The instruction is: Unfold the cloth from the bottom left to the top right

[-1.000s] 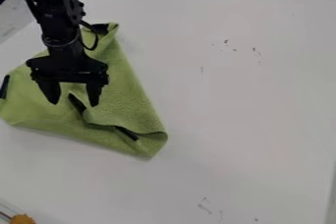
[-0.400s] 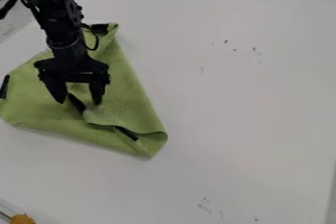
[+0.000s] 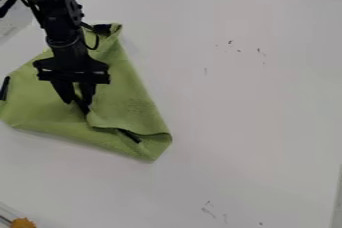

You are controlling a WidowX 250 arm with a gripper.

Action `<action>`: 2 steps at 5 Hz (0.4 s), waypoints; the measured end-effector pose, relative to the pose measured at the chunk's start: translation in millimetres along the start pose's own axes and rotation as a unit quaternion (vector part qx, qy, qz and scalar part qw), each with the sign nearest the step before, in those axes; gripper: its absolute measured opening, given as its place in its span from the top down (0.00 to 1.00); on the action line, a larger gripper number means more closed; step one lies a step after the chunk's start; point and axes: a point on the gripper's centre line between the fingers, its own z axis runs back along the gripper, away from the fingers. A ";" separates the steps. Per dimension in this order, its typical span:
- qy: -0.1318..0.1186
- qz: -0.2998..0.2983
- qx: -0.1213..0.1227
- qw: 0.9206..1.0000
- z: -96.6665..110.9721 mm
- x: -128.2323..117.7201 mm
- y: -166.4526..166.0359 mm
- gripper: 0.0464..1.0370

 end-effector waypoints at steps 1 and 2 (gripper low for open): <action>0.007 0.001 0.010 1.000 0.3 -1.9 2.2 0.88; 0.006 -0.019 0.021 1.000 7.8 7.0 -3.4 0.98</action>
